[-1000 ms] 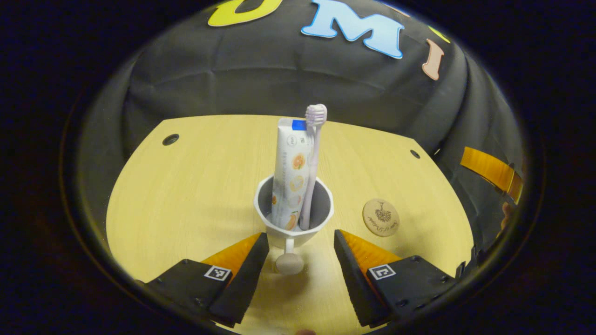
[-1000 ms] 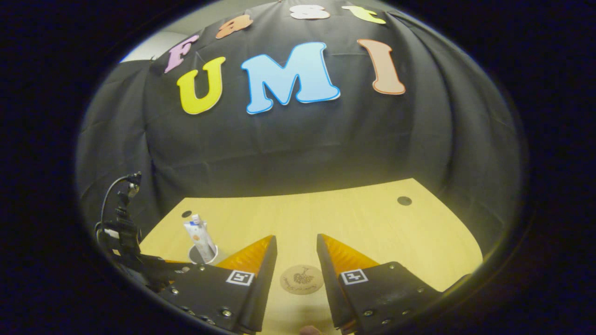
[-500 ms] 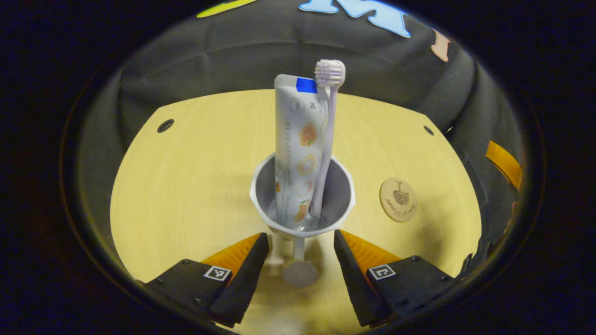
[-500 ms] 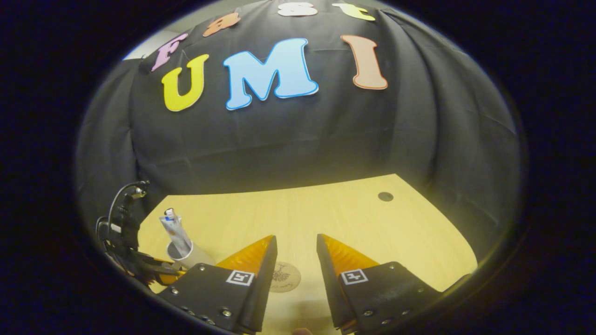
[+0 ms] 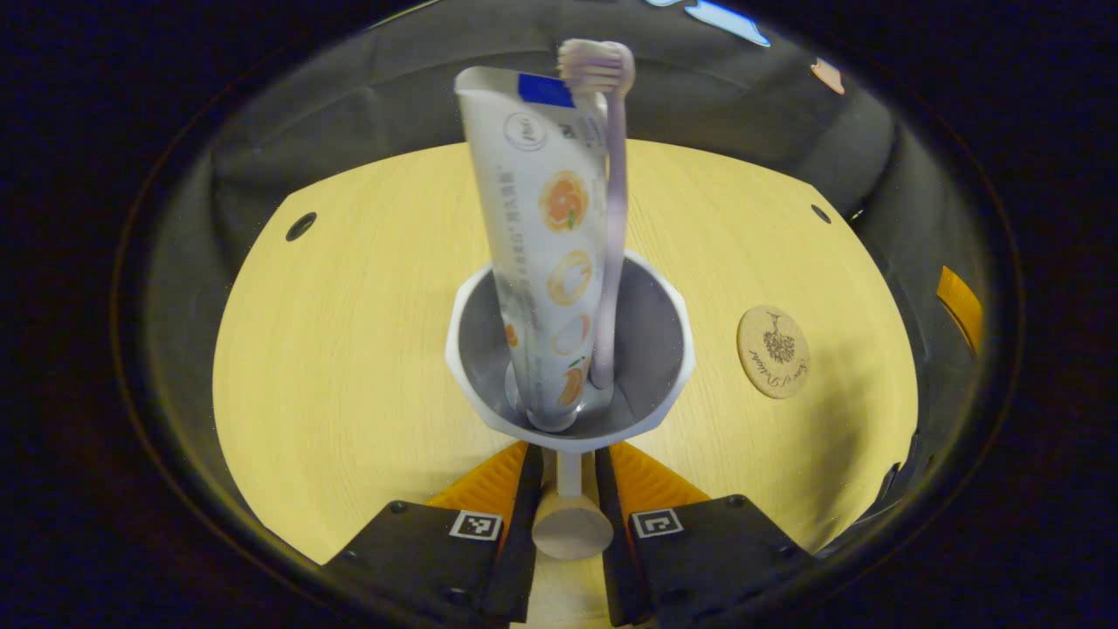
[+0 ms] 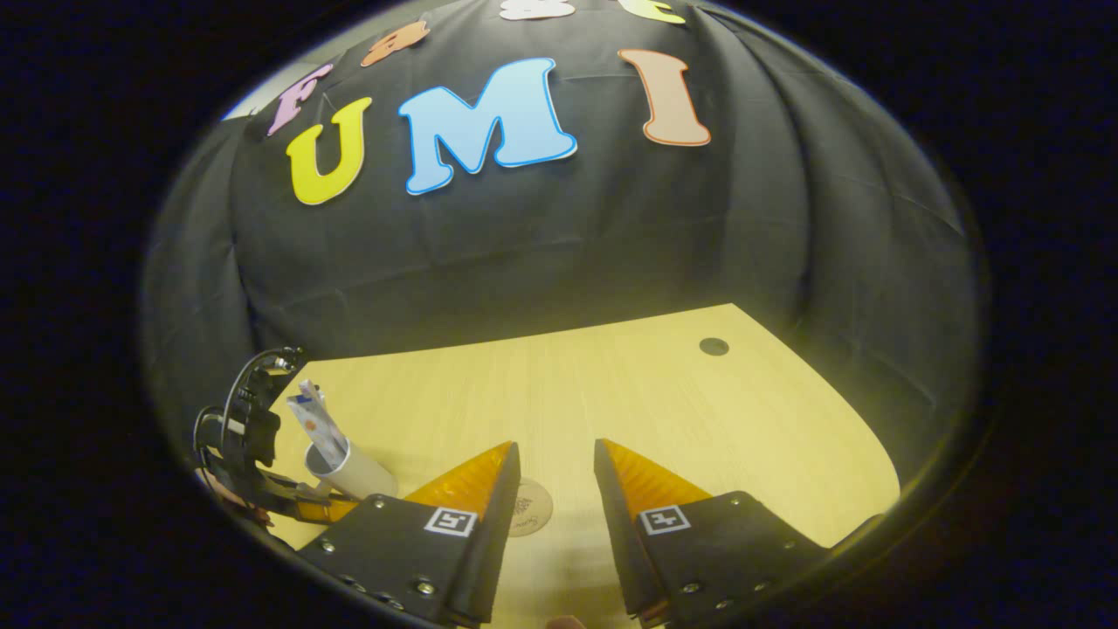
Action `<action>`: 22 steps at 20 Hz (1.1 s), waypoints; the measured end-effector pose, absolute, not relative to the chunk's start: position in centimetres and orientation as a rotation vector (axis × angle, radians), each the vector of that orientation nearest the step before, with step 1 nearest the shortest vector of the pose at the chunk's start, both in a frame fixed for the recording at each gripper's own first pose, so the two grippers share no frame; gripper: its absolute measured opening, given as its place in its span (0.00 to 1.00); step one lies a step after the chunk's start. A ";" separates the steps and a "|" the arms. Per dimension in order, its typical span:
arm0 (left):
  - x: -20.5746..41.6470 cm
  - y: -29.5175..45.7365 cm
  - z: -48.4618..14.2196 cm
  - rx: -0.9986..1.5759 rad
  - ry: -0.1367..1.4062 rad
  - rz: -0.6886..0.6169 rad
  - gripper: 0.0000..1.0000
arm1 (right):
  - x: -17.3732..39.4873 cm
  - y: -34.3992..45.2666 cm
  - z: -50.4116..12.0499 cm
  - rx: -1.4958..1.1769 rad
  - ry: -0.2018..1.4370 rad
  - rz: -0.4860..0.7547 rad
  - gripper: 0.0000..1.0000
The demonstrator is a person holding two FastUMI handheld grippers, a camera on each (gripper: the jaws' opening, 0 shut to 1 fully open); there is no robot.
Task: Put the toothbrush and toothpaste on the desktop into the cup, then pick up the cup and place it on the coaster on the desktop.
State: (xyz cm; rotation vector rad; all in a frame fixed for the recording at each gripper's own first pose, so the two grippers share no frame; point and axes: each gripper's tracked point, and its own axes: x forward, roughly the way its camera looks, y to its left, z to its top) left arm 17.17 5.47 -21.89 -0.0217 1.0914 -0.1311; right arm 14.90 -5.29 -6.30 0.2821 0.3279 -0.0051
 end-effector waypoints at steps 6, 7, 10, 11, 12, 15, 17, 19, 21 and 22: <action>17.4 5.6 -21.8 0.042 1.061 -0.127 0.34 | 14.6 -4.9 -6.4 0.277 0.334 0.000 0.54; 17.4 5.5 -21.7 0.050 1.051 -0.125 0.33 | 14.5 -4.8 -6.4 0.276 0.335 0.001 0.53; 17.7 5.0 -20.9 0.077 1.010 -0.133 0.33 | 14.3 -5.0 -6.4 0.280 0.333 -0.004 0.54; 17.8 4.6 -20.6 0.084 0.997 -0.141 0.33 | 14.1 -5.1 -6.4 0.282 0.332 -0.007 0.54; 17.9 4.1 -20.2 0.086 0.988 -0.153 0.33 | 13.9 -5.3 -6.3 0.282 0.330 -0.010 0.54; 17.6 2.2 -18.8 0.094 0.981 -0.196 0.33 | 13.6 -5.7 -6.3 0.282 0.326 -0.019 0.54; 17.4 0.2 -18.4 0.093 0.978 -0.229 0.33 | 13.3 -6.2 -6.0 0.284 0.321 -0.025 0.53; 17.3 -2.2 -17.9 0.086 0.976 -0.270 0.33 | 12.8 -6.9 -6.0 0.282 0.315 -0.037 0.54; 17.4 -4.8 -17.8 0.084 0.974 -0.306 0.33 | 12.3 -8.0 -6.2 0.282 0.313 -0.052 0.54; 17.5 -5.9 -17.8 0.090 0.975 -0.319 0.33 | 12.0 -8.4 -6.4 0.285 0.316 -0.059 0.54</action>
